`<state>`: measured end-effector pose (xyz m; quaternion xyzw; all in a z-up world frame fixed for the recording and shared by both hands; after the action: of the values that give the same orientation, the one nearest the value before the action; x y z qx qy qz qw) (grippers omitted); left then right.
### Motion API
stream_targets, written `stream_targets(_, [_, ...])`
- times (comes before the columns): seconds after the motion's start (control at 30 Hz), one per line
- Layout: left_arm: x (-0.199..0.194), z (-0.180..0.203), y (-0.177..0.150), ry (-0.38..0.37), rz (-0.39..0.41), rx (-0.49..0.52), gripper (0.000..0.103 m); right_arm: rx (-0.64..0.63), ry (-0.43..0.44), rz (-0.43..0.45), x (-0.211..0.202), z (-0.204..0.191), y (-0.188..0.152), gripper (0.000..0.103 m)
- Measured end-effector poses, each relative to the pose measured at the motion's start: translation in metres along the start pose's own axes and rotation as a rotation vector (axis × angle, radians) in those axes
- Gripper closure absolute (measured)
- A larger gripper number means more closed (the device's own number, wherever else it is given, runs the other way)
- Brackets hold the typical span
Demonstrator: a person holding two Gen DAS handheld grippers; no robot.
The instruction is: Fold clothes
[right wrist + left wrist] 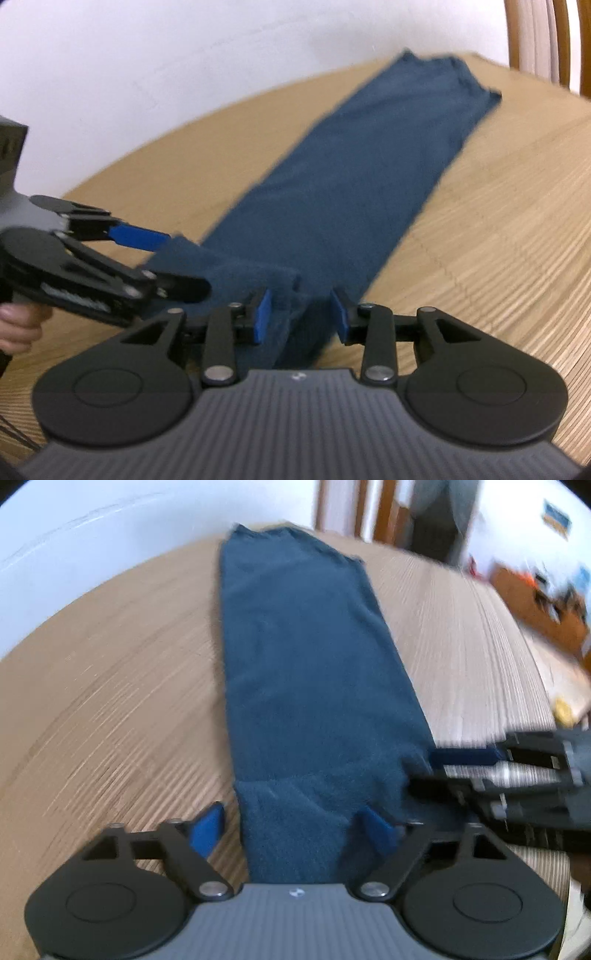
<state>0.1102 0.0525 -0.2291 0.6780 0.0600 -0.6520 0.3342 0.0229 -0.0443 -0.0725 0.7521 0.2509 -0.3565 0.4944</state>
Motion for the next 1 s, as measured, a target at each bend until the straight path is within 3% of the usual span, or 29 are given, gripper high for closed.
stream_targets(0.1, [0.000,-0.008,-0.002,-0.041,-0.012,-0.045,0.010,-0.034,-0.006,0.015,0.003,-0.002,-0.001,0.065])
stream_targets(0.23, [-0.005,-0.010,-0.009,-0.021,-0.024,-0.083,0.004,-0.001,0.022,0.014,-0.002,0.004,0.000,0.065])
stream_targets(0.33, [-0.004,-0.015,-0.017,0.007,-0.011,-0.163,0.000,0.033,0.045,0.046,-0.017,0.008,0.003,0.064])
stream_targets(0.47, [-0.012,-0.018,-0.023,0.042,-0.081,-0.312,0.000,-0.014,0.040,0.083,-0.042,0.011,0.000,0.053])
stream_targets(0.53, [-0.024,-0.019,-0.028,0.071,-0.094,-0.373,0.003,-0.017,0.059,0.083,-0.051,0.015,-0.003,0.053])
stream_targets(0.7, [-0.063,-0.002,-0.050,0.187,-0.054,-0.337,0.003,-0.041,0.141,0.000,-0.057,0.017,-0.023,0.052])
stream_targets(0.87, [-0.073,0.008,-0.068,0.367,-0.023,-0.244,0.003,-0.084,0.202,-0.075,-0.053,0.009,-0.050,0.052])
stream_targets(1.0, [-0.067,0.013,-0.070,0.376,-0.003,-0.148,0.003,-0.165,0.202,-0.065,-0.050,-0.007,-0.049,0.052])
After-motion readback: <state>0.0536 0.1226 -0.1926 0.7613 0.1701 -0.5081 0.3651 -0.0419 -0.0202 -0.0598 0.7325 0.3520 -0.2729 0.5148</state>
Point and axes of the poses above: each gripper's, at about its wrist camera, not at the fingertips, and x roughly the way its jaws point, z to its right, y to its top, the point moved 8 cm from there along x, roughly the way its jaws point, and after that the axes turned 13 degrees about -z, right-handed, at the moved point
